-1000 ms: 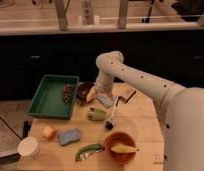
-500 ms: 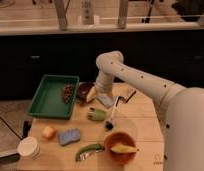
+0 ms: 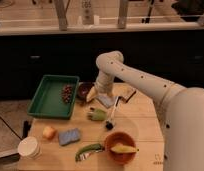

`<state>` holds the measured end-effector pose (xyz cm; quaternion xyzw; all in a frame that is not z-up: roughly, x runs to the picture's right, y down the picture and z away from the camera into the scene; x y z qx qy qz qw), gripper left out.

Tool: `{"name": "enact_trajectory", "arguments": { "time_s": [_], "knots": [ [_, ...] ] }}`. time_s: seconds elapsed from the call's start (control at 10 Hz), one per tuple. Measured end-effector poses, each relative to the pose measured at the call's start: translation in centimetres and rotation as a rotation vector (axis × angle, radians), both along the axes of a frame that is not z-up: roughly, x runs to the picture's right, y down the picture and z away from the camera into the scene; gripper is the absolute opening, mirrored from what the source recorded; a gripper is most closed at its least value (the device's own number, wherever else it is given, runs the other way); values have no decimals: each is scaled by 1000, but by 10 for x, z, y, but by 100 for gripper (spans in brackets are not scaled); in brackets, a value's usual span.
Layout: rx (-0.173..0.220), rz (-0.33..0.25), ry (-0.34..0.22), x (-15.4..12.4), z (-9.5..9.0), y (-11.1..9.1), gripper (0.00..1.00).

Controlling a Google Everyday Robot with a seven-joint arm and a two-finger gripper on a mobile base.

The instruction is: Stack cups on top of each other

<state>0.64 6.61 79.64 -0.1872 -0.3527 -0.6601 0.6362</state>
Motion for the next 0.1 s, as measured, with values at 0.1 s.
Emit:
{"name": "enact_trajectory", "arguments": {
  "time_s": [0.1],
  "knots": [
    [0,0,0,0,0,0,80]
  ]
}}
